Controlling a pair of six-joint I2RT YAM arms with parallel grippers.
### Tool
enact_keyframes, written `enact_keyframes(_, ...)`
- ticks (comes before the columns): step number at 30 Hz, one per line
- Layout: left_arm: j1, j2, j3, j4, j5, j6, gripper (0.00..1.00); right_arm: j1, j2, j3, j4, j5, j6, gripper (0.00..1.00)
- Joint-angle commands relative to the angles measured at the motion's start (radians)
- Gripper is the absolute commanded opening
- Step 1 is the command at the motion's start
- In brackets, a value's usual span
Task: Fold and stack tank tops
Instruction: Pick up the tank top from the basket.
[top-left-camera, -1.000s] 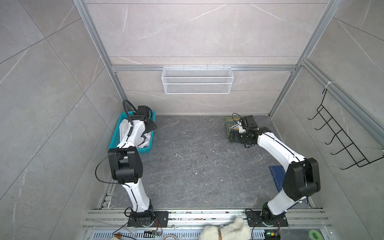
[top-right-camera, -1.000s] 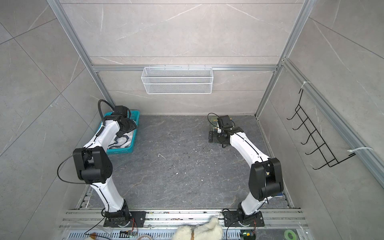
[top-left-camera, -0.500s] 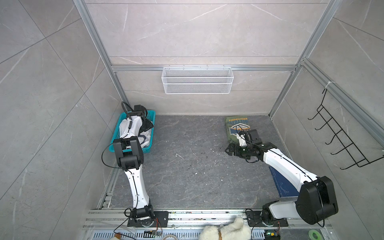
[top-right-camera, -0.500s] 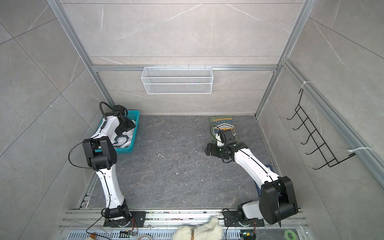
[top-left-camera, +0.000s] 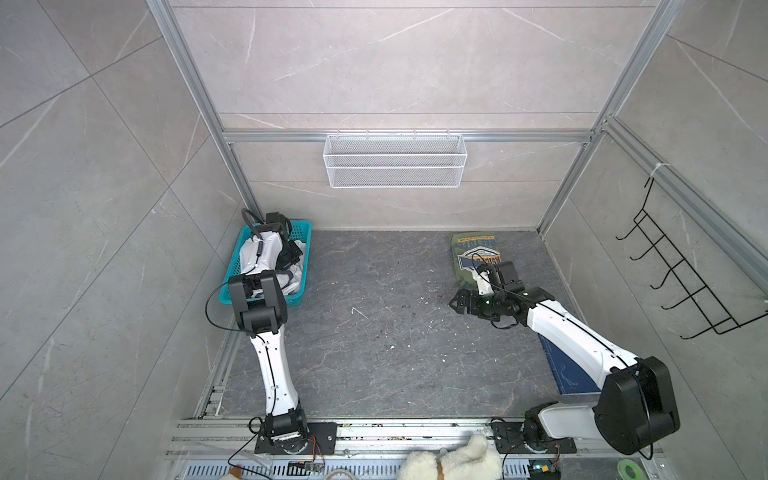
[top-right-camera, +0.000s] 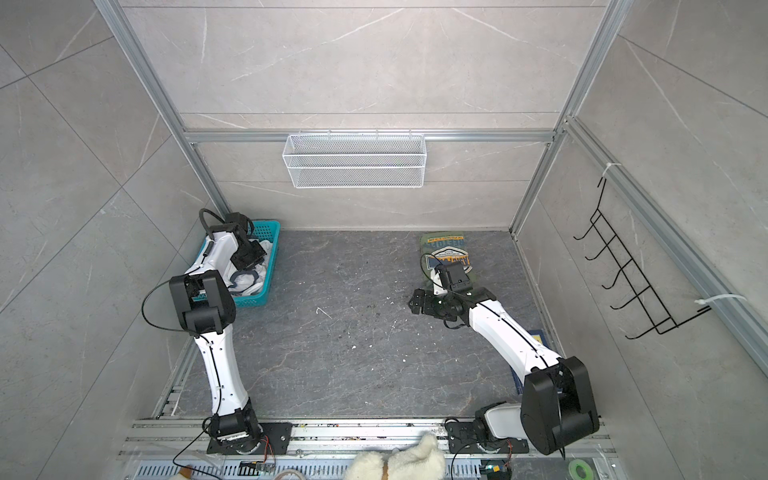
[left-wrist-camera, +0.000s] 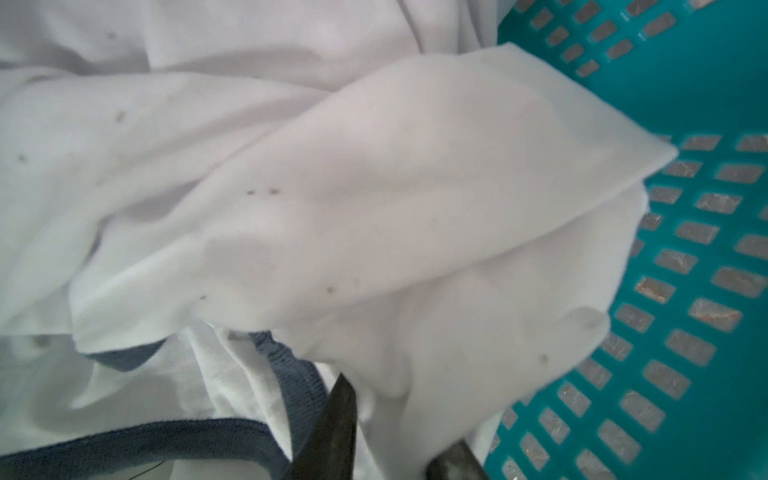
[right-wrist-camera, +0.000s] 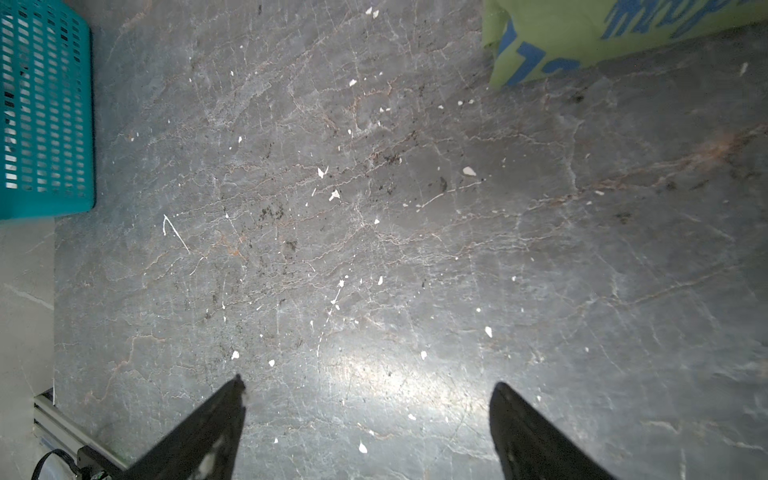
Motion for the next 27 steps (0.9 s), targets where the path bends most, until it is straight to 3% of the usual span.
enact_keyframes(1,0.006,-0.181,-0.007,0.014,0.007,-0.011,0.12,0.003,-0.043,-0.002,-0.040,0.041,0.011,0.93)
enact_keyframes(4,0.006,-0.335,-0.069,0.079,0.020,0.010,0.01,0.004,-0.066,-0.012,-0.041,0.060,0.044,0.93)
enact_keyframes(9,0.006,-0.560,-0.110,0.127,0.037,0.025,0.00,0.003,-0.100,-0.028,-0.026,0.037,0.075,0.93)
enact_keyframes(16,0.002,-0.799,-0.072,0.192,0.187,0.042,0.00,0.004,-0.130,-0.033,-0.041,0.034,0.077,0.93)
enact_keyframes(19,-0.011,-0.854,-0.038,0.220,0.311,0.030,0.00,0.005,-0.136,-0.031,-0.049,0.039,0.077,0.92)
enact_keyframes(22,-0.107,-0.874,0.004,0.196,0.314,0.059,0.00,0.004,-0.144,-0.030,-0.051,0.037,0.082,0.93)
enact_keyframes(27,-0.422,-0.902,-0.037,0.144,0.079,0.114,0.00,0.003,-0.168,-0.030,-0.043,0.032,0.101,0.92)
